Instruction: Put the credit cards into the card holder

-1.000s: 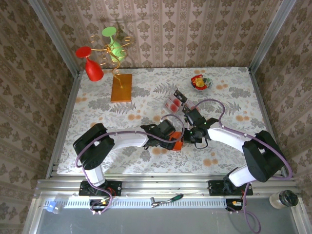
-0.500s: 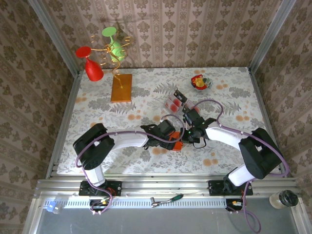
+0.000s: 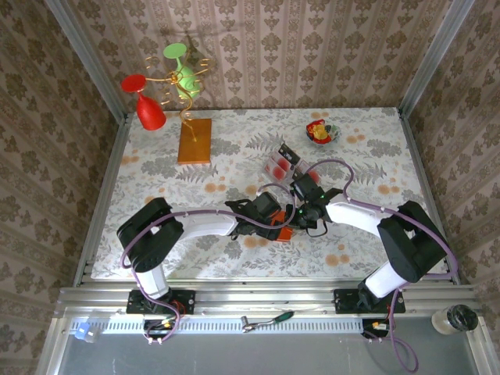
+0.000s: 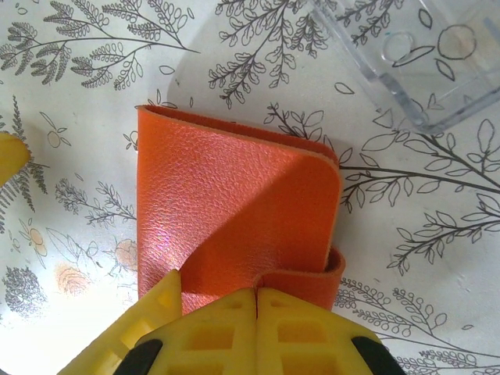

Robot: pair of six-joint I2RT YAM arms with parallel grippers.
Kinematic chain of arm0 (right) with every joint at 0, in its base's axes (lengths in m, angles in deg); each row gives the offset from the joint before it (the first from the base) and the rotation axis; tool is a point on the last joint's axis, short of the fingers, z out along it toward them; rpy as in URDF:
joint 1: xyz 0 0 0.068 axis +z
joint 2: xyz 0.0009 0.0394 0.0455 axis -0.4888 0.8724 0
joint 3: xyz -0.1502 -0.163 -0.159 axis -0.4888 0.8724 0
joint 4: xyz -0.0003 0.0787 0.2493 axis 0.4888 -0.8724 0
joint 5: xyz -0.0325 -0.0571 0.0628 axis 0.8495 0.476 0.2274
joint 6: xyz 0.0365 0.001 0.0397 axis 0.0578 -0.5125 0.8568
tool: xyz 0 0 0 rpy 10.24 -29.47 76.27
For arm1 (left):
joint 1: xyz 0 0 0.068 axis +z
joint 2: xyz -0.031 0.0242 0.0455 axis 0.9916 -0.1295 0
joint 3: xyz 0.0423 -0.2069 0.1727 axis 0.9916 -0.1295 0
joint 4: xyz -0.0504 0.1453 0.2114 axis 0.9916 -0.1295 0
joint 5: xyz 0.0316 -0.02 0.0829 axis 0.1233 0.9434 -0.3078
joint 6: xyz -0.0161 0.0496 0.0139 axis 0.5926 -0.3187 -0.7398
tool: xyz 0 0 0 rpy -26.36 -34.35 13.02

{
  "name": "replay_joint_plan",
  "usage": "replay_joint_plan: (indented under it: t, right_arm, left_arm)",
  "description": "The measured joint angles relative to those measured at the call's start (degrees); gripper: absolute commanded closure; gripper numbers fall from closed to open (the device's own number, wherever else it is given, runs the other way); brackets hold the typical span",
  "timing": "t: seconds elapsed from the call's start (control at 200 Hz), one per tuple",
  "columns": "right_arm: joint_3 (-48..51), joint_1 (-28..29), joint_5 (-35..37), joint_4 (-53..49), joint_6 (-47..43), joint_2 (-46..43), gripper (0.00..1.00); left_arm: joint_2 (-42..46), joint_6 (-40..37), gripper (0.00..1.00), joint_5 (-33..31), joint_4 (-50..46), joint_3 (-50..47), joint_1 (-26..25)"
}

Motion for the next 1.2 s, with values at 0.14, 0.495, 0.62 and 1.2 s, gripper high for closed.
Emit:
replay_joint_plan:
  t: [0.14,0.495,0.62,1.2]
  right_arm:
    - [0.63,0.00,-0.09,1.31,0.81,0.07,1.00]
    - [4.00,0.00,-0.28,6.12,2.73,-1.09,1.00]
    - [5.38,0.00,-0.24,7.89,3.80,-1.75,1.00]
    - [11.34,-0.81,0.42,14.56,8.85,-5.33,1.00]
  left_arm:
    - [0.00,0.00,0.00,0.00,-0.02,0.00,0.00]
    - [0.11,0.02,0.00,0.00,-0.13,-0.07,0.00]
    - [0.11,0.02,0.00,-0.02,-0.20,-0.07,0.00]
    - [0.11,0.46,0.00,0.02,0.22,-0.07,-0.02]
